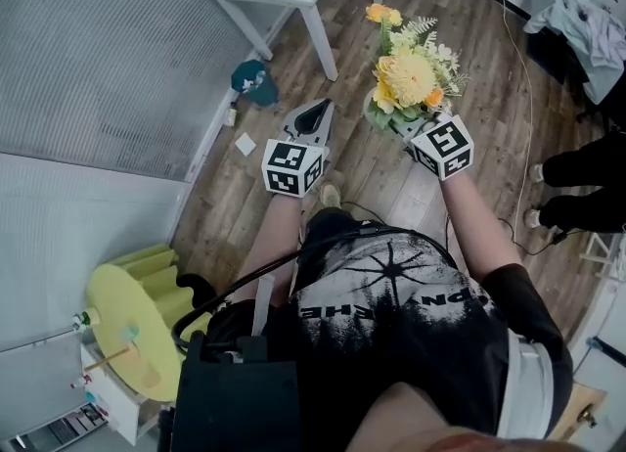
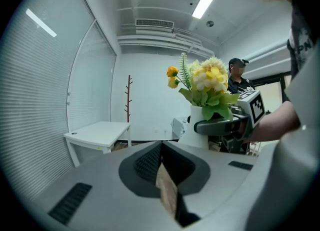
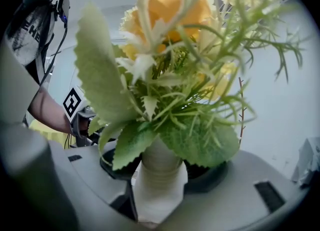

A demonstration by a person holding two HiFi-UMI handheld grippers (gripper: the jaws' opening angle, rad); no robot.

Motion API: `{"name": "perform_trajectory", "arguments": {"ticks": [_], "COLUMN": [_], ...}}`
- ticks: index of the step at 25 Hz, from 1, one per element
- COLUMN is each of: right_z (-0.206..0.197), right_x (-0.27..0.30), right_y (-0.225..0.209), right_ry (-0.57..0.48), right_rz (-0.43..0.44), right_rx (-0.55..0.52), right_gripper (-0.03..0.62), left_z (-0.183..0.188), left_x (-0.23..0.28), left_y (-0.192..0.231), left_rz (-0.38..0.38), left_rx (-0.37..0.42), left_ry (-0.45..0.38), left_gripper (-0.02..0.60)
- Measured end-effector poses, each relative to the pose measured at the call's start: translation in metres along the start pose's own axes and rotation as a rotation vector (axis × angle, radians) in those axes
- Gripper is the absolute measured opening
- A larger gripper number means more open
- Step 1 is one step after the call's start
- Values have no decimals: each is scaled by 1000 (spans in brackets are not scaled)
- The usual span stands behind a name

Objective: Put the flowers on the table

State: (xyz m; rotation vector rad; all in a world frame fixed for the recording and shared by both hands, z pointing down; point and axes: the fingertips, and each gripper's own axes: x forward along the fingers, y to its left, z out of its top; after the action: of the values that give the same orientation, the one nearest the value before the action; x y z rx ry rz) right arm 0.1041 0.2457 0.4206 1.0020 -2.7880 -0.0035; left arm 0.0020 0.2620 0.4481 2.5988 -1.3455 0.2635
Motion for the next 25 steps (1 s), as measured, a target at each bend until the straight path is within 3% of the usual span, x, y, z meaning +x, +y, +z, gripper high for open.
{"name": "perform_trajectory", "arguments": {"ticks": [8,25], "right_z": [-8,15], "right_x": [41,217], "right_y": [-25,-92], "right_ry": [22,26], "right_rz": [-4,-84], "right_rx": [15,18], "right_gripper": [252,252], "left_z": [2,34], "left_x": [32,113], "left_y": [36,209], "left_rz": [-13,-97], "left_rx": [17,33], "left_ry": [16,19], "left_gripper": [12,12]}}
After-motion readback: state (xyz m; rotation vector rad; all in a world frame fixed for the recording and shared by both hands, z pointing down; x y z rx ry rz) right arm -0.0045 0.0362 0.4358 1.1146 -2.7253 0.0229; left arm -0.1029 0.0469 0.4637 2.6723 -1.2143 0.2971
